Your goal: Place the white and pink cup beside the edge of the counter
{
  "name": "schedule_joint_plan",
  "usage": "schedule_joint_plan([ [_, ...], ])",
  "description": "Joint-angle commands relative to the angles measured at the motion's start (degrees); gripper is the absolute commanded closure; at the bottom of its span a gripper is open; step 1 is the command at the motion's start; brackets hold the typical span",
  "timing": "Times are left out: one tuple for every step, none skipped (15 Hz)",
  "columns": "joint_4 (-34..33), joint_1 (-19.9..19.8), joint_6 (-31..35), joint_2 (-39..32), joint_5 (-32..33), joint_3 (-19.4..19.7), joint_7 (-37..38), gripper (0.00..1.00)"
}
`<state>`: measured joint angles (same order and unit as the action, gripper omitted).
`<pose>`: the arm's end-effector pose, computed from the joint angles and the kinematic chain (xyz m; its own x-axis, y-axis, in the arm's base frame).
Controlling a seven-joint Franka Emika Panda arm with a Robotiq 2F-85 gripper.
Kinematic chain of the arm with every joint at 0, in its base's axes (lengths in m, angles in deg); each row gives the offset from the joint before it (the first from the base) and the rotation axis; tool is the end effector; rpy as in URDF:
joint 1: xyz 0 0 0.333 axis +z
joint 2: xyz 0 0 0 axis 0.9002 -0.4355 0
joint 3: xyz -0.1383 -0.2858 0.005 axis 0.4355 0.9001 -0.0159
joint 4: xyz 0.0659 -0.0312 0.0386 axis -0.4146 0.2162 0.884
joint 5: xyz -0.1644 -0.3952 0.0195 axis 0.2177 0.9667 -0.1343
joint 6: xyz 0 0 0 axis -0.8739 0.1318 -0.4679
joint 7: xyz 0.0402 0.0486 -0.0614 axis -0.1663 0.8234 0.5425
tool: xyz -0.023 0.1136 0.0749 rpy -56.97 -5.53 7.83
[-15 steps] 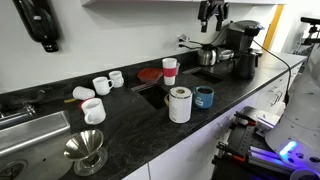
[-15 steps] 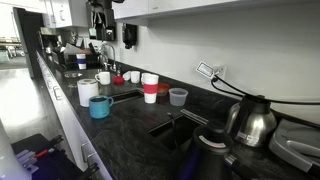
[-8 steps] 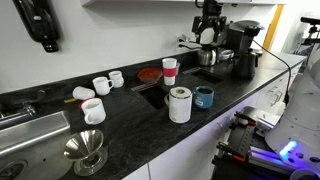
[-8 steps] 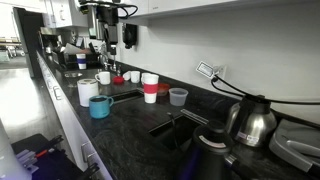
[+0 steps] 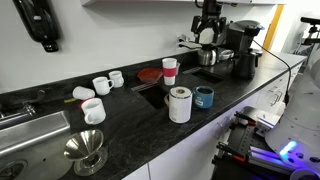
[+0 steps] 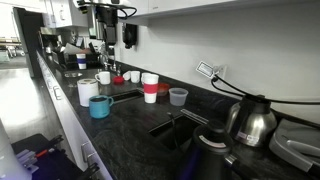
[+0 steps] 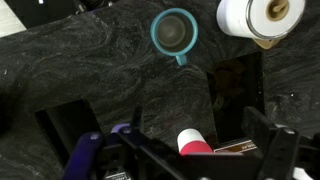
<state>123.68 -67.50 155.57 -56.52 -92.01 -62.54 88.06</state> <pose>0.4207 -0.0153 0.4765 0.8714 -0.4898 0.0264 -0.4872 -0.8705 -0.0698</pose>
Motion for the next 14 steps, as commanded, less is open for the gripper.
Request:
schedule_joint_plan([
  [1.22,-1.54,3.97,-1.57,-5.74,-0.49,3.49,0.0],
  [1.9,-1.82,6.54,-2.21,-6.7,-0.87,4.63,0.0],
  [2.53,-2.06,9.12,-2.98,-7.42,-1.24,5.93,0.0],
  [3.34,-2.4,12.33,-3.77,-7.36,-1.74,7.28,0.0],
  [4.0,-2.9,15.22,-4.68,-6.59,-2.38,9.19,0.0],
  [4.99,-4.08,18.67,-5.55,-4.01,-3.62,12.56,0.0],
  [5.78,-4.73,21.24,-6.42,-2.46,-4.32,15.41,0.0],
  [6.49,-4.88,23.24,-7.46,-1.78,-4.64,17.56,0.0],
  [5.33,-3.16,19.58,-6.88,-3.21,-2.75,13.82,0.0],
  [5.97,-3.42,21.29,-7.65,-2.52,-3.17,15.51,0.0],
  [6.15,-3.52,21.95,-8.02,-2.25,-3.4,16.33,0.0],
  [6.15,-3.59,22.05,-8.0,-2.19,-3.5,16.68,0.0],
  [6.15,-3.64,22.06,-7.85,-2.19,-3.51,16.73,0.0],
  [6.15,-3.68,22.06,-7.73,-2.19,-3.52,16.73,0.0],
])
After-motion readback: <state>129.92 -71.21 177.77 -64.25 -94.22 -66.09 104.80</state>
